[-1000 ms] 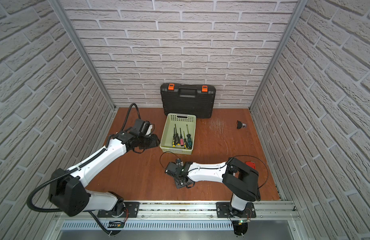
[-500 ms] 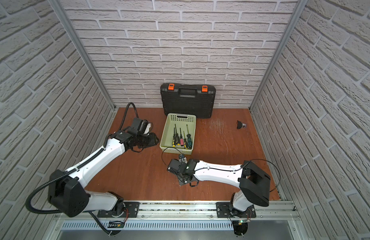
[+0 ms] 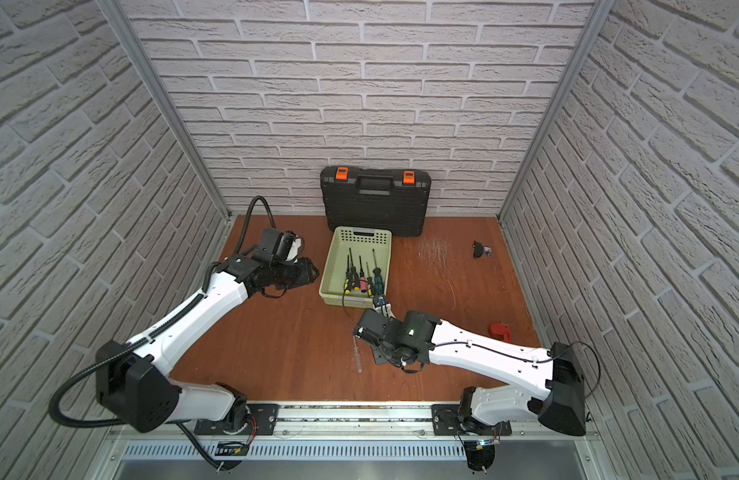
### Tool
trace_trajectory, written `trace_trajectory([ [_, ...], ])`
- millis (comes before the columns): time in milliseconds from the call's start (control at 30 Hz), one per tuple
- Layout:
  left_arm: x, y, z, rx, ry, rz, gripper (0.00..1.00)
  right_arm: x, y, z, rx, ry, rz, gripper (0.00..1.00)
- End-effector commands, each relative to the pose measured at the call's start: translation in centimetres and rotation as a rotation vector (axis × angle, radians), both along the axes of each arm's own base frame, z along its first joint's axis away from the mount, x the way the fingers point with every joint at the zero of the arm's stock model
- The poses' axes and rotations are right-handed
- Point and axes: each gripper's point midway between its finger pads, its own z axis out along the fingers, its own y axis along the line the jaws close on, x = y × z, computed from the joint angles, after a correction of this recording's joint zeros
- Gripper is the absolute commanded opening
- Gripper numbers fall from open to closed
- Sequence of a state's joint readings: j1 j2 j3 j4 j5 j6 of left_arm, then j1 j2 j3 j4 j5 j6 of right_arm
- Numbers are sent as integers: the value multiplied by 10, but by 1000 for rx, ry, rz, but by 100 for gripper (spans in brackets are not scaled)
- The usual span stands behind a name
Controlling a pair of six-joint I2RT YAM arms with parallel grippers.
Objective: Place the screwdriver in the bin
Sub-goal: 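Carry the clear-handled screwdriver over the basket and lower it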
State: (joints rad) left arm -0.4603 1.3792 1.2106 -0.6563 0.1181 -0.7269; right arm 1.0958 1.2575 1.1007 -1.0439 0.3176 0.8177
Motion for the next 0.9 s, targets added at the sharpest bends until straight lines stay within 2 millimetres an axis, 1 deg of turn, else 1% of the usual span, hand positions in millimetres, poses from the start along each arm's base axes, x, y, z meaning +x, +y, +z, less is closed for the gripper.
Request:
trace_trajectory([
  [0, 4, 0, 5, -2, -9, 5, 48, 10, 1, 29, 27, -70, 9, 5],
  [133, 2, 4, 3, 10, 0, 11, 48, 28, 15, 51, 106, -108, 7, 5],
  [200, -3, 5, 2, 11, 9, 15, 48, 37, 20, 58, 145, -108, 6, 5],
  [267, -7, 8, -1, 11, 20, 23, 48, 49, 26, 64, 189, -119, 3, 5],
  [300, -9, 9, -3, 10, 25, 30, 48, 59, 28, 67, 215, -129, -4, 5],
  [367, -12, 11, -7, 5, 34, 42, 48, 77, 33, 67, 258, -128, -18, 5],
  [433, -16, 11, -9, -3, 36, 50, 48, 99, 34, 62, 264, -123, -32, 5],
  [567, -23, 14, -13, 3, 35, 58, 48, 144, 47, 47, 306, -112, -48, 5],
  [633, -26, 15, -13, 2, 31, 63, 48, 164, 54, 38, 343, -91, -64, 5],
  [700, -30, 16, -14, -5, 24, 72, 48, 183, 60, 23, 353, -59, -78, 5],
  [867, -38, 21, -18, -13, 21, 85, 48, 212, 65, -15, 311, 44, -81, 5],
])
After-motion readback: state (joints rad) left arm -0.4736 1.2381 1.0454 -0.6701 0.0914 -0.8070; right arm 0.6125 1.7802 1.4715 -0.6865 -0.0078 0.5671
